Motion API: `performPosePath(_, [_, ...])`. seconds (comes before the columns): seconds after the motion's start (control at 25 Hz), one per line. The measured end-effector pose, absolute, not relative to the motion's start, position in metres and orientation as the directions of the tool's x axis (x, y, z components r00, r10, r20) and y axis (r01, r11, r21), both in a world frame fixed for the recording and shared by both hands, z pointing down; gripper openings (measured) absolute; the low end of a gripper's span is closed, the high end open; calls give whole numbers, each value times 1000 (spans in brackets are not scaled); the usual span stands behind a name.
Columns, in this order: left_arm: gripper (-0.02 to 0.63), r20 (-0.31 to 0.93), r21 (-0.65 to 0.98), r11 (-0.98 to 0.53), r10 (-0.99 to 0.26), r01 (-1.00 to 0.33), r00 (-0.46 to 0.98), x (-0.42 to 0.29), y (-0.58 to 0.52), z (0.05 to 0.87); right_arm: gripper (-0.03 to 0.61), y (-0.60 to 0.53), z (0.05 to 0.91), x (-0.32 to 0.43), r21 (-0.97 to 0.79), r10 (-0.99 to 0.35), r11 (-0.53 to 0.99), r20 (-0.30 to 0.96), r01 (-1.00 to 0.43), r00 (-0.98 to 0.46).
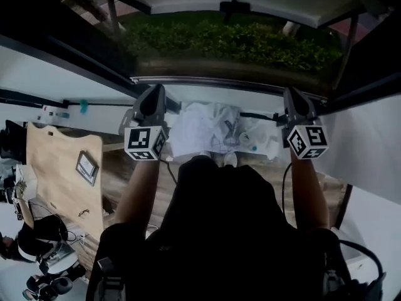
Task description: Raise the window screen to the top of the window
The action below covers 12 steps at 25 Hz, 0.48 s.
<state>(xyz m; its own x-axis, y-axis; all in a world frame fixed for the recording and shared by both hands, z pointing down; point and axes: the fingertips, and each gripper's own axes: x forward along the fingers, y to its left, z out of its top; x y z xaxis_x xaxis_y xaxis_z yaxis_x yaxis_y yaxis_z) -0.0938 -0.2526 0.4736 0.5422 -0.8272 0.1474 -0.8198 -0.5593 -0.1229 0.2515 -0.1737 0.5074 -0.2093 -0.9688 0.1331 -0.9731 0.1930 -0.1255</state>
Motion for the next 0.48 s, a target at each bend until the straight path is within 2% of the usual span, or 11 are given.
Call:
performPosePath(0.16, [6, 151, -94, -605, -794, -791, 589, -71, -271, 491, -2, -174, 513, 255, -95, -974, 156, 152, -983, -169])
performPosePath(0.48, [6, 237, -174, -727, -686, -665, 688, -47, -284, 531, -2, -177, 531, 246, -75, -973, 82, 210, -994, -96])
